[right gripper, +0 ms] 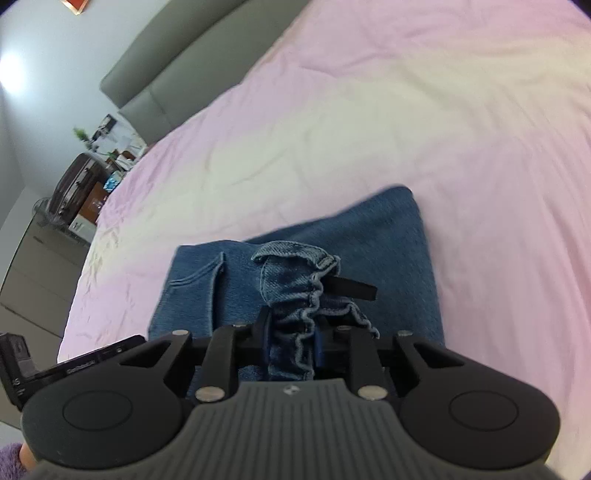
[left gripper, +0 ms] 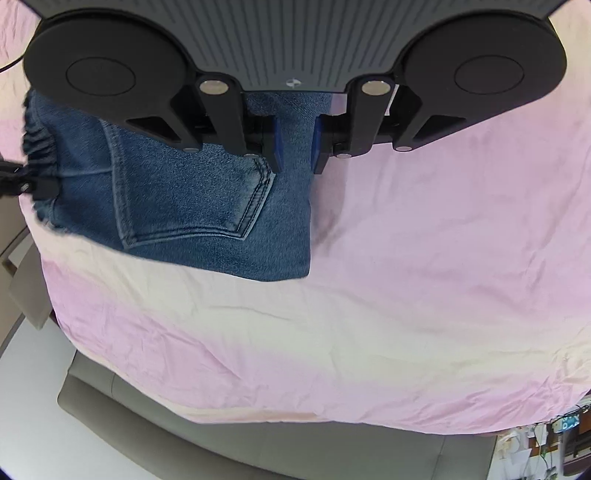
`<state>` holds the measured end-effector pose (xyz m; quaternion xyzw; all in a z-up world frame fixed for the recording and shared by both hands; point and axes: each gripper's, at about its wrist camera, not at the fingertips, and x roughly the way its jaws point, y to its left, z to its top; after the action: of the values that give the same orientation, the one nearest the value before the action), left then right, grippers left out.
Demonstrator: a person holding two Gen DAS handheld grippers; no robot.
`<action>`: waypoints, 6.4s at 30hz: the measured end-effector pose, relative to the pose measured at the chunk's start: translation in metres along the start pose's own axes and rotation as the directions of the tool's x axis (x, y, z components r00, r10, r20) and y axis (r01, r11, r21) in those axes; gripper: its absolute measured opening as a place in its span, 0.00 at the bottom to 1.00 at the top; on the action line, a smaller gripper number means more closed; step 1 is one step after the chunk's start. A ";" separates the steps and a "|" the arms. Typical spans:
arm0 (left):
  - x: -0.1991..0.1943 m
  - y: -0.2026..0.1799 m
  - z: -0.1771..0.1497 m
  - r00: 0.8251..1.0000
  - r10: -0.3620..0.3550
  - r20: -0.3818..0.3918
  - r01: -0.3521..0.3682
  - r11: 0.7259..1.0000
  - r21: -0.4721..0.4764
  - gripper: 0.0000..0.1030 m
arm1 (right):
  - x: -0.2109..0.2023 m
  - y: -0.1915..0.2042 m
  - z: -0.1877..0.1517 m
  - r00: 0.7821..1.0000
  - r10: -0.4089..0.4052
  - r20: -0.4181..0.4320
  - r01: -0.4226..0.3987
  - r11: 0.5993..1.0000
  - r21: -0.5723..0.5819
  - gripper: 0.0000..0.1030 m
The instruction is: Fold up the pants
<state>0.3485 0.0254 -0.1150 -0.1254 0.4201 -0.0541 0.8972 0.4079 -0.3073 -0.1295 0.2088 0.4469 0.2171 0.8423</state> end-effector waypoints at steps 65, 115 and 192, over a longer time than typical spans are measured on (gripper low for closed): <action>-0.009 -0.044 -0.066 0.996 0.092 -0.017 -0.086 0.970 0.228 0.15 | -0.006 0.024 -0.102 0.936 -0.320 0.147 0.352 0.832 -0.429 0.31; -0.026 0.030 -0.081 0.996 -0.084 -0.034 0.060 0.893 -0.447 0.31 | 0.011 0.008 -0.102 0.937 -0.334 0.099 0.347 0.875 -0.337 0.32; 0.086 0.052 -0.021 0.952 -0.288 -0.107 0.228 0.896 -0.381 0.51 | 0.060 -0.126 -0.041 0.991 0.073 -0.110 -0.041 0.961 0.272 0.62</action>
<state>0.3866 0.0541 -0.2055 -0.3393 0.4732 -0.1039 0.8063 0.4261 -0.3714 -0.2590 0.3207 0.5156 0.1906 0.7713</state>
